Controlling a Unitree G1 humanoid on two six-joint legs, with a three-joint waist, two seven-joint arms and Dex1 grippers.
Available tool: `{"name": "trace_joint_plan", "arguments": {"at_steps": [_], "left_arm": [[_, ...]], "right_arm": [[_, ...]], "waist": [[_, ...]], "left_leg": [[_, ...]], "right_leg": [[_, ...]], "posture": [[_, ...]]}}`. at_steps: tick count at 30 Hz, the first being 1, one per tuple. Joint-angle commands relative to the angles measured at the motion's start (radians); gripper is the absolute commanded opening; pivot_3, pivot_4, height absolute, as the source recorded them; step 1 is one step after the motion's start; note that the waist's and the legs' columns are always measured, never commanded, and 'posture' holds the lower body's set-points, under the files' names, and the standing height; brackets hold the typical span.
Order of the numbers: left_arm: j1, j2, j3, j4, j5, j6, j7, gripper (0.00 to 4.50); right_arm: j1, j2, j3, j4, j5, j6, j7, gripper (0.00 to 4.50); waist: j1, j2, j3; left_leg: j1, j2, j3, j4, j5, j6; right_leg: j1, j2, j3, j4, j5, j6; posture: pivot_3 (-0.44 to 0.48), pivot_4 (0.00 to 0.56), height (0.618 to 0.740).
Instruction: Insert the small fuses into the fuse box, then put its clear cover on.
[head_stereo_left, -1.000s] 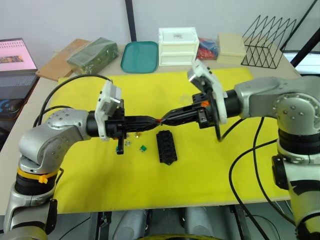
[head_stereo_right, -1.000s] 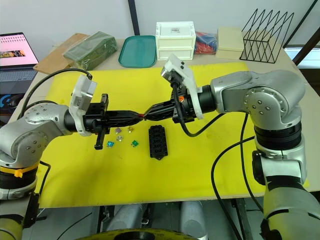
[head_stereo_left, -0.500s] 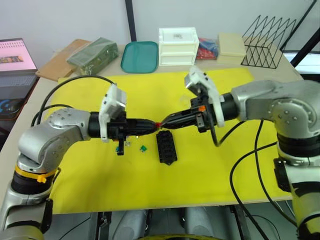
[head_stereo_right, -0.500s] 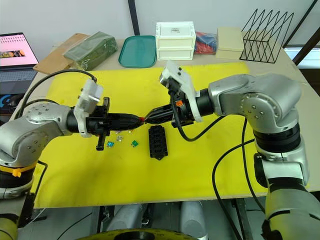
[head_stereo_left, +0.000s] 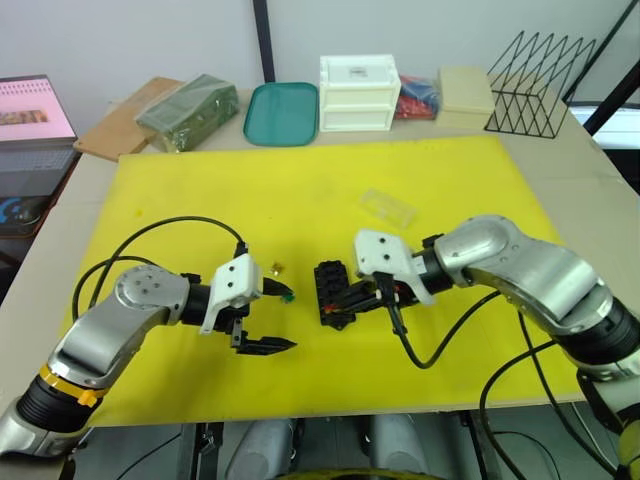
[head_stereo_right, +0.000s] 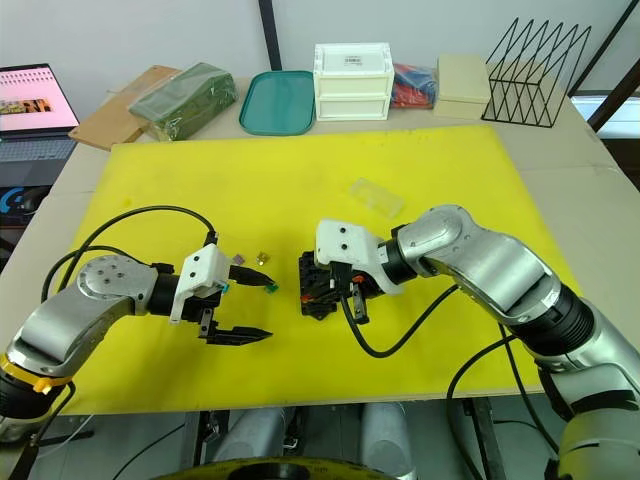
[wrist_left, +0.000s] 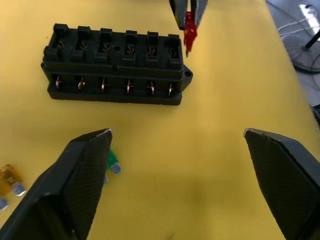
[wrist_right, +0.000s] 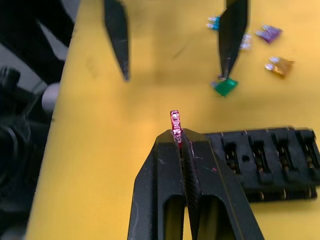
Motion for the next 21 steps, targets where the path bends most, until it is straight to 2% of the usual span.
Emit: {"name": "trace_joint_plan", "arguments": {"at_steps": [1, 12, 21], "left_arm": [[0.001, -0.027, -0.005, -0.008, 0.027, -0.029, 0.028, 4.49], [-0.021, -0.092, -0.036, -0.007, 0.077, -0.042, 0.060, 4.49], [-0.021, -0.097, -0.037, -0.007, 0.087, -0.043, 0.053, 4.49]], "right_arm": [[0.009, -0.005, -0.004, -0.021, -0.041, -0.051, 0.031, 0.00], [0.015, -0.006, -0.033, 0.007, -0.104, -0.078, 0.082, 0.00], [0.021, -0.006, -0.049, 0.016, -0.117, -0.072, 0.097, 0.00]], "waist": [[0.000, 0.000, 0.000], [0.016, 0.000, 0.000], [0.017, 0.000, 0.000]], "left_leg": [[0.000, 0.000, 0.000, 0.000, 0.000, 0.000], [0.000, 0.000, 0.000, 0.000, 0.000, 0.000], [0.000, 0.000, 0.000, 0.000, 0.000, 0.000]], "right_leg": [[0.000, 0.000, 0.000, -0.001, 0.000, 0.000], [0.000, 0.001, 0.000, -0.002, 0.000, 0.000], [0.000, 0.001, 0.000, -0.002, 0.000, 0.001]], "posture": [[0.000, 0.150, 0.740], [0.000, 0.150, 0.740], [0.000, 0.150, 0.740]]}}
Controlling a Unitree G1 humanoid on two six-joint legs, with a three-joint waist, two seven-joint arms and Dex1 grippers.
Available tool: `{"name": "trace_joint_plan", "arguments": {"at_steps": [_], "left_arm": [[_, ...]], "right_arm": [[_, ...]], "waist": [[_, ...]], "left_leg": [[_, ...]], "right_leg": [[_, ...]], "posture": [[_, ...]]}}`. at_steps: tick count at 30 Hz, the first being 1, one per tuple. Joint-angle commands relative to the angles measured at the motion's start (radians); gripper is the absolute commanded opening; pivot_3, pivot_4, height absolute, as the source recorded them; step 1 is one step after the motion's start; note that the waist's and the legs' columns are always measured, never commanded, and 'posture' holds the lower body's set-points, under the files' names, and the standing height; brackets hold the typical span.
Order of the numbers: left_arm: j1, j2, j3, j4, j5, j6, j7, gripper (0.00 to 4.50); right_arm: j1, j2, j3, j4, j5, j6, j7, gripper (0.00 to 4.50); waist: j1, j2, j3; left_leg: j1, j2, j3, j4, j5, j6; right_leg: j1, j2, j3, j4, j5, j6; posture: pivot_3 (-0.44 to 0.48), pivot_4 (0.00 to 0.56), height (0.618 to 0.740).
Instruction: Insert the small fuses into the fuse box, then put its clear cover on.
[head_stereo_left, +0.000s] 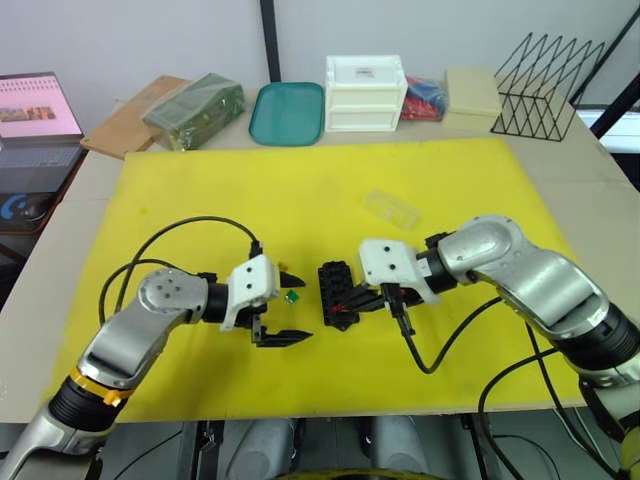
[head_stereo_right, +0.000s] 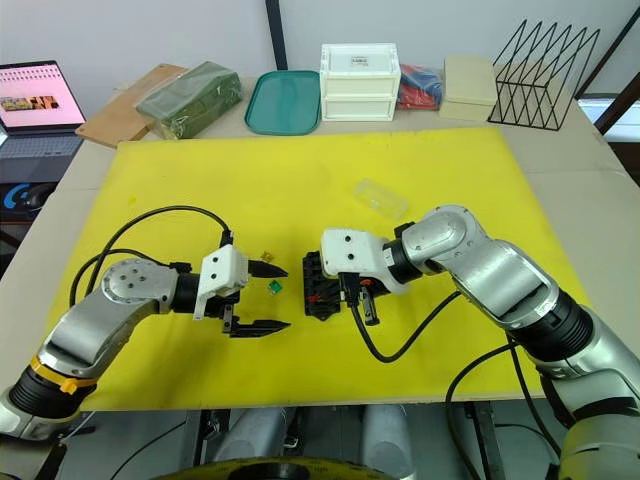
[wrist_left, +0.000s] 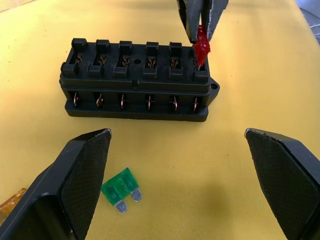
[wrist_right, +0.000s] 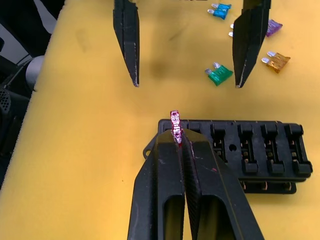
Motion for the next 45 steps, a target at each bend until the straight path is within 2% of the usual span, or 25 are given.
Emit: {"name": "trace_joint_plan", "arguments": {"at_steps": [1, 30, 45], "left_arm": [[-0.007, -0.004, 0.000, -0.025, 0.000, -0.015, -0.003, 4.49], [-0.021, -0.020, 0.003, -0.020, 0.012, -0.017, -0.004, 4.49], [-0.020, -0.032, 0.000, -0.026, 0.014, -0.010, 0.000, 4.49]], "right_arm": [[-0.001, -0.008, -0.041, -0.017, 0.005, -0.002, 0.014, 0.00], [0.059, 0.004, -0.048, -0.012, -0.031, -0.011, 0.000, 0.00], [0.030, 0.020, -0.074, -0.017, -0.004, 0.037, -0.003, 0.00]], "waist": [[0.000, 0.000, 0.000], [0.000, 0.000, 0.000], [0.000, 0.000, 0.000]], "left_leg": [[0.000, 0.000, 0.000, 0.000, 0.000, 0.000], [0.000, 0.000, 0.000, 0.000, 0.000, 0.000], [0.000, 0.000, 0.000, 0.000, 0.000, 0.000]], "right_leg": [[0.000, 0.000, 0.000, 0.000, 0.000, 0.000], [0.001, 0.000, 0.000, -0.001, 0.000, 0.000], [0.001, 0.000, 0.000, -0.001, 0.000, 0.000]], "posture": [[0.000, 0.150, 0.740], [0.000, 0.150, 0.740], [0.000, 0.150, 0.740]]}}
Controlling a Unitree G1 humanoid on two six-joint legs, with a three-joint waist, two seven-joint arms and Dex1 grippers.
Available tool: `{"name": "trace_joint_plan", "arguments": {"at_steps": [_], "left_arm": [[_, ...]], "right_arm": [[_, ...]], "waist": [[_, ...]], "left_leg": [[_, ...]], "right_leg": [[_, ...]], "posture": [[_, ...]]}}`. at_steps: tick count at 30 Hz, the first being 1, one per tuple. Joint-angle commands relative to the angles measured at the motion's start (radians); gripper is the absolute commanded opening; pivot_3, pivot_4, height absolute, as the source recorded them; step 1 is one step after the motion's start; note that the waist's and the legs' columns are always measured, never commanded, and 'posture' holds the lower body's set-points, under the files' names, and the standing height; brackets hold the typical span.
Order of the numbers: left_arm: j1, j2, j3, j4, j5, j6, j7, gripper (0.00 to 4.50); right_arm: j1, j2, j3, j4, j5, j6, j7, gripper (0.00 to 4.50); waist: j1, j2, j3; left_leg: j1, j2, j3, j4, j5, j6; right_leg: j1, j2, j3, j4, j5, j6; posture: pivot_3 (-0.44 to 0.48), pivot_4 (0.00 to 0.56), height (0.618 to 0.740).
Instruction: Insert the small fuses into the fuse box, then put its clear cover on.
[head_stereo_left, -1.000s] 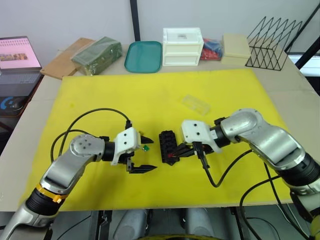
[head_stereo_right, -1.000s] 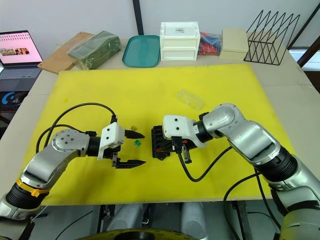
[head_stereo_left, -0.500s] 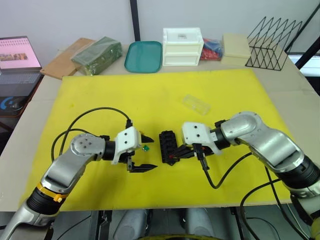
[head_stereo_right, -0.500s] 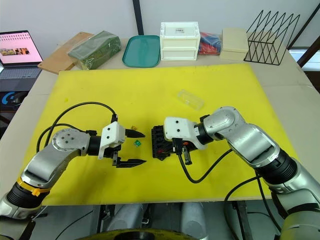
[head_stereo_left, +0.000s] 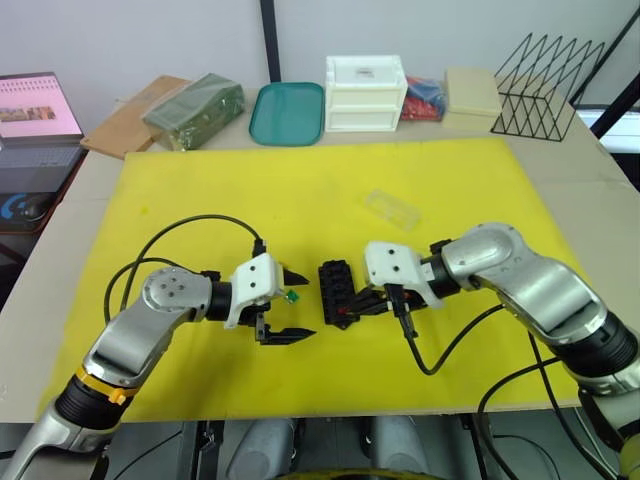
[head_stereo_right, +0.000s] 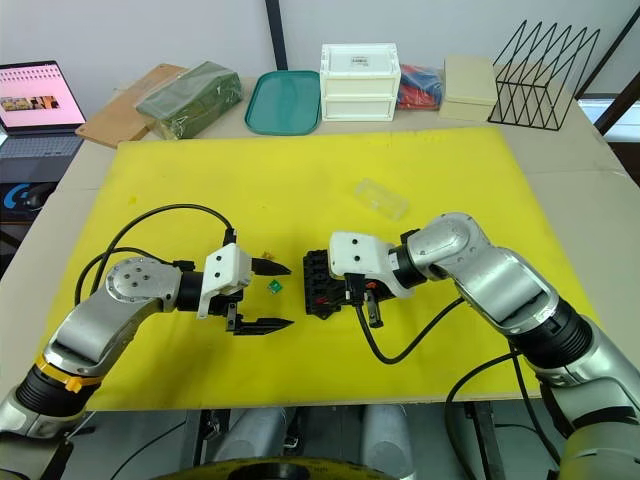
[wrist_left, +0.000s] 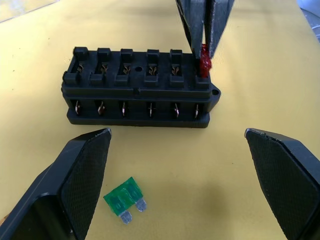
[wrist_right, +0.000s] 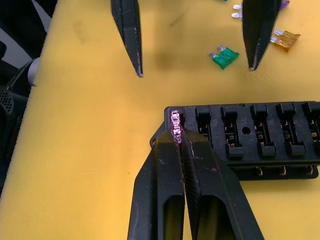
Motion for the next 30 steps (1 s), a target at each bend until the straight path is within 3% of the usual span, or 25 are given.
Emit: {"name": "trace_joint_plan", "arguments": {"at_steps": [1, 30], "left_arm": [[-0.009, -0.006, 0.000, -0.026, -0.006, -0.011, 0.002, 4.49], [-0.011, -0.007, 0.002, -0.030, -0.007, -0.007, 0.001, 4.49]], "right_arm": [[-0.025, 0.010, -0.038, -0.025, 0.015, 0.007, -0.004, 0.00], [0.032, -0.001, 0.007, -0.040, -0.016, -0.003, -0.035, 0.00]], "waist": [[0.000, 0.000, 0.000], [0.000, 0.000, 0.000]], "left_leg": [[0.000, 0.000, 0.000, 0.000, 0.000, 0.000], [0.000, 0.000, 0.000, 0.000, 0.000, 0.000]], "right_leg": [[0.000, 0.000, 0.000, 0.000, 0.000, 0.000], [0.000, 0.000, 0.000, 0.000, 0.000, 0.000]], "posture": [[0.000, 0.150, 0.740], [0.000, 0.150, 0.740]]}}
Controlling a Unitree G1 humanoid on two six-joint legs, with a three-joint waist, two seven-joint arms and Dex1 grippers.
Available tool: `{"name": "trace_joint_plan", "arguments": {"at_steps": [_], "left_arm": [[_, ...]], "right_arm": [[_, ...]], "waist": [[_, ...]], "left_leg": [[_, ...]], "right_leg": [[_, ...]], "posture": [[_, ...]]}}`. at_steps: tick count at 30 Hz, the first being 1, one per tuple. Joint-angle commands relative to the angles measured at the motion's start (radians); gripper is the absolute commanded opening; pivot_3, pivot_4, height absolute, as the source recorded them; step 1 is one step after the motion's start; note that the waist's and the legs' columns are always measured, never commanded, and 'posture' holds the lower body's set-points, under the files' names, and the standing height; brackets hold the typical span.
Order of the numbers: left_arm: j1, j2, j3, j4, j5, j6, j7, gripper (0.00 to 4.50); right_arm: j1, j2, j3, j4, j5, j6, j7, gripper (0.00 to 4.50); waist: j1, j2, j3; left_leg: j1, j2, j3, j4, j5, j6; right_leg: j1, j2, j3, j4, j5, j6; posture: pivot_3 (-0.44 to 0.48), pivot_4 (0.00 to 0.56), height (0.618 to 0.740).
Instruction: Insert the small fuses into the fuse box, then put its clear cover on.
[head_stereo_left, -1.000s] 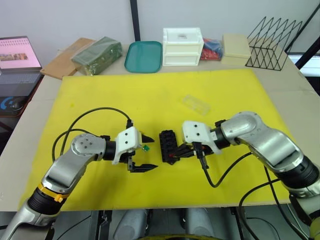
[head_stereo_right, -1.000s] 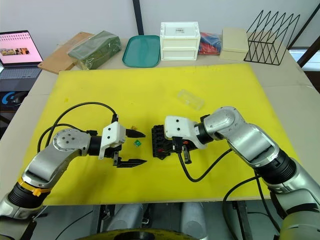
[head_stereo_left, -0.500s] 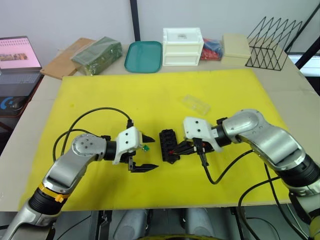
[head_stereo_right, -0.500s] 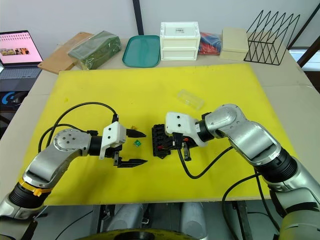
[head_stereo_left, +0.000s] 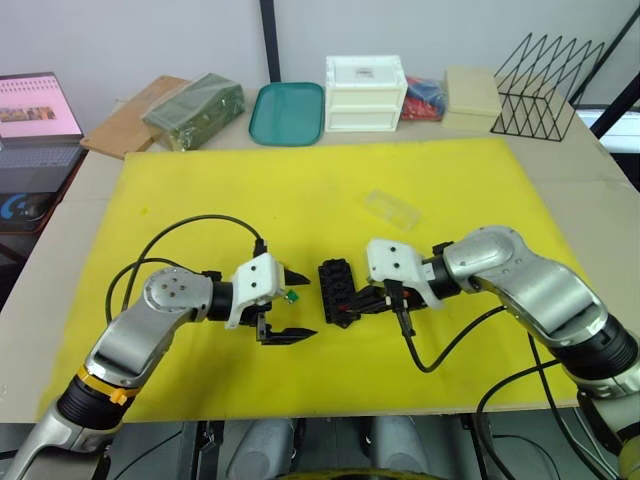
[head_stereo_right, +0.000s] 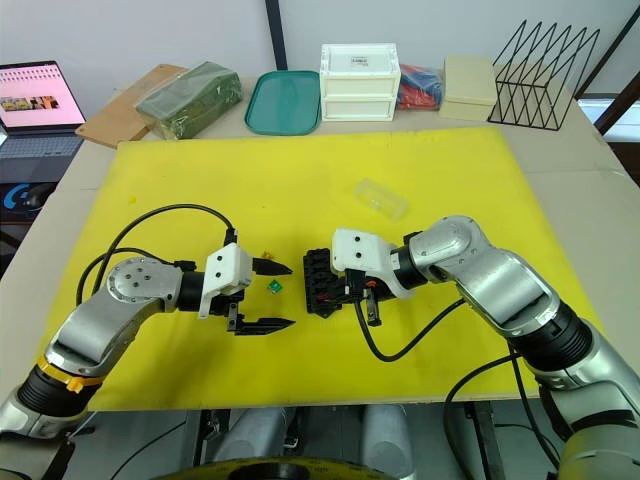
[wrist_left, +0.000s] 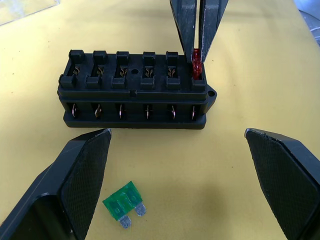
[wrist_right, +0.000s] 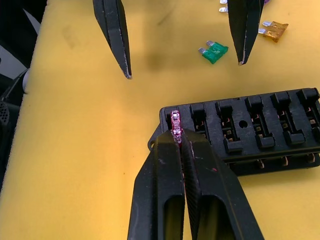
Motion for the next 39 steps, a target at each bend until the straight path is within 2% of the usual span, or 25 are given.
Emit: {"name": "trace_joint_plan", "arguments": {"at_steps": [1, 11, 19, 22, 24, 37, 39], "left_arm": [[-0.012, -0.001, 0.002, -0.028, -0.008, -0.007, -0.002, 4.49], [-0.019, -0.010, -0.001, -0.022, -0.004, -0.006, 0.006, 4.49], [-0.017, -0.014, 0.003, -0.024, -0.002, -0.003, 0.012, 4.49], [-0.018, -0.014, 0.003, -0.023, -0.002, -0.004, 0.013, 4.50], [-0.018, -0.014, 0.004, -0.021, -0.002, -0.005, 0.014, 4.50], [-0.021, -0.012, 0.011, -0.011, 0.001, -0.010, 0.015, 4.50], [-0.022, -0.013, 0.011, -0.009, 0.001, -0.011, 0.017, 4.50]], "right_arm": [[0.011, -0.010, 0.018, -0.037, -0.031, -0.033, 0.004, 0.00], [0.044, -0.007, 0.076, 0.039, -0.150, -0.163, 0.011, 0.00], [0.031, 0.004, 0.028, 0.040, -0.120, -0.178, 0.039, 0.00], [0.022, 0.008, 0.013, 0.030, -0.105, -0.162, 0.048, 0.72], [0.017, 0.012, 0.003, 0.023, -0.090, -0.145, 0.053, 1.35], [-0.026, 0.047, -0.097, -0.015, 0.047, -0.051, 0.057, 1.35], [-0.022, 0.051, -0.098, -0.010, 0.055, -0.052, 0.054, 0.96]], "waist": [[0.000, 0.000, 0.000], [-0.002, 0.000, -0.001], [-0.001, 0.000, -0.001], [-0.001, 0.000, -0.001], [-0.001, 0.000, -0.001], [0.000, 0.000, -0.001], [0.000, 0.000, -0.001]], "left_leg": [[0.000, 0.000, 0.000, 0.000, 0.000, 0.000], [0.002, 0.000, 0.000, 0.000, 0.000, 0.000], [0.002, 0.002, 0.000, 0.000, 0.000, 0.000], [0.002, 0.002, 0.000, 0.000, 0.000, 0.000], [0.002, 0.002, 0.000, 0.000, 0.000, 0.000], [0.001, 0.003, 0.000, 0.000, 0.000, 0.000], [0.001, 0.003, 0.000, 0.000, 0.000, 0.000]], "right_leg": [[0.000, 0.000, 0.000, 0.000, 0.000, 0.000], [0.001, 0.001, 0.000, 0.000, 0.000, 0.000], [0.002, 0.003, 0.000, -0.001, 0.001, -0.001], [0.002, 0.003, 0.000, -0.001, 0.001, -0.001], [0.002, 0.003, 0.000, -0.001, 0.001, -0.001], [0.001, 0.003, 0.000, -0.002, 0.001, -0.001], [0.001, 0.003, 0.000, -0.002, 0.001, -0.001]], "posture": [[0.000, 0.150, 0.740], [0.000, 0.150, 0.740], [0.000, 0.150, 0.740], [0.000, 0.150, 0.740], [0.000, 0.150, 0.740], [0.000, 0.150, 0.740], [0.000, 0.150, 0.740]]}}
